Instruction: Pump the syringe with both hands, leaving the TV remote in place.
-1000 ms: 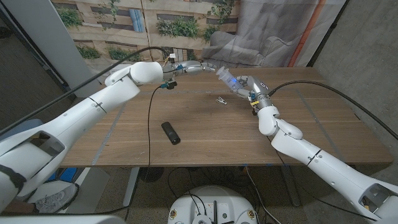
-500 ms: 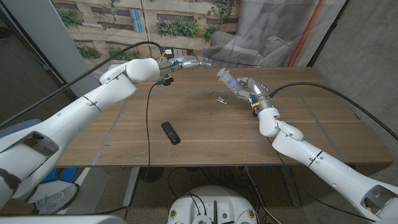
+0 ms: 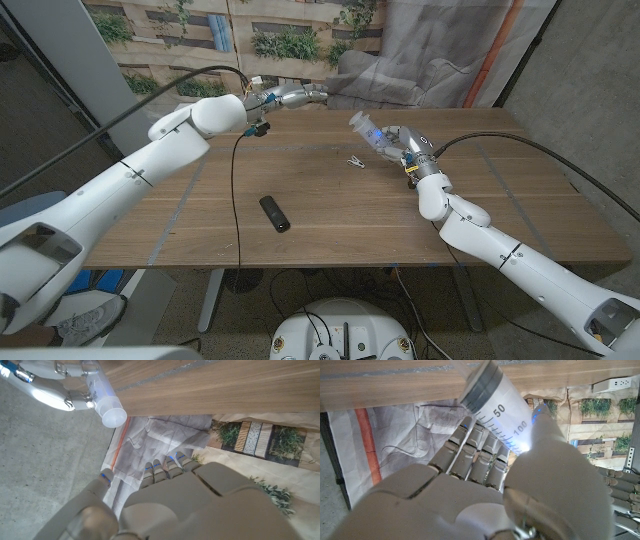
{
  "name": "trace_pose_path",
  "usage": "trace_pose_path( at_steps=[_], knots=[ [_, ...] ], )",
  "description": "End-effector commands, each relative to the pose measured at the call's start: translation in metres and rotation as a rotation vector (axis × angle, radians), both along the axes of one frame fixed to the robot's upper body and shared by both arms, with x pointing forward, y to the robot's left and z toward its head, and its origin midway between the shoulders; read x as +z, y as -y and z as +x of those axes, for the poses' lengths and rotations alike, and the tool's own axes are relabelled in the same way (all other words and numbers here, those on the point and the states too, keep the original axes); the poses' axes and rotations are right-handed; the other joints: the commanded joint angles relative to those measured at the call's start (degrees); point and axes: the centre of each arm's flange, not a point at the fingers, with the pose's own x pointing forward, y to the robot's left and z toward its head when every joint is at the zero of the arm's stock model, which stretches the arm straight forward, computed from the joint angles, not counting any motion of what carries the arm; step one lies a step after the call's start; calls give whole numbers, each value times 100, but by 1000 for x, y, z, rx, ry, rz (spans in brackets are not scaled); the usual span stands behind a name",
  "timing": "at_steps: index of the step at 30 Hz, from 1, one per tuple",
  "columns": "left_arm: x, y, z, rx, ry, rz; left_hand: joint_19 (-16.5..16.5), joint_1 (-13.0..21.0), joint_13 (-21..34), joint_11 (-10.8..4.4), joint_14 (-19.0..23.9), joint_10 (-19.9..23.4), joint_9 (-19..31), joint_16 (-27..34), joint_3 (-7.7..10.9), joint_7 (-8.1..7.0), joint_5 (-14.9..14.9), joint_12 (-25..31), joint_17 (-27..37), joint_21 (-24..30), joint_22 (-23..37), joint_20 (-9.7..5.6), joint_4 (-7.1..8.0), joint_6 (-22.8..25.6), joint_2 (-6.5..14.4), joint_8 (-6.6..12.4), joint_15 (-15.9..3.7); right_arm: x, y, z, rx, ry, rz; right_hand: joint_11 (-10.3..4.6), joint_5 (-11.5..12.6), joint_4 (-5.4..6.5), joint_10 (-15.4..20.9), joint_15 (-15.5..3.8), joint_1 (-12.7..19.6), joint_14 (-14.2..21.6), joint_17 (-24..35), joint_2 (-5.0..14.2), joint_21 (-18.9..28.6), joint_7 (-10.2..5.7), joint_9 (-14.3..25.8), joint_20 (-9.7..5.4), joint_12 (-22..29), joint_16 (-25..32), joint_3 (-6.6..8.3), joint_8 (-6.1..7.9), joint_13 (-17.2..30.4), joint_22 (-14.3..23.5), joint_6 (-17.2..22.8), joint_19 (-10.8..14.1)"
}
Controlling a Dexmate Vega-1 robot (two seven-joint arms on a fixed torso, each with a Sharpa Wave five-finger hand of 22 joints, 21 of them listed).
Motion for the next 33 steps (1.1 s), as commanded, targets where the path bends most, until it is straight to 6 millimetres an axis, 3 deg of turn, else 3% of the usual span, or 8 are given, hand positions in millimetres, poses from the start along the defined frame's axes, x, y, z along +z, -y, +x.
trace_pose_path(
  at_steps=[1, 33],
  knots=[
    [-23, -21, 4, -4, -33, -166, 42, 68, 17, -18, 50, -15, 7, 9, 42, -32, 16, -9, 0, 51, 9, -331, -35, 4, 449, 6, -204, 8, 6, -2, -32, -2, -90, -277, 32, -21, 263, -644, 452, -19, 29, 846, 6, -177, 30, -654, 28, 12, -15, 27, 23, 16, 194, -15],
    [-96, -59, 23, -5, -84, -670, 129, 106, 17, -22, 46, -11, 8, -2, 84, -53, 14, -15, 2, 49, 9, -305, -123, 112, 436, 23, -200, 21, 42, 2, -148, -27, -459, -287, 22, 2, 167, -641, 501, -131, 69, 816, 6, -181, 45, -651, 19, -6, -89, 10, 29, 20, 211, -31]
  ],
)
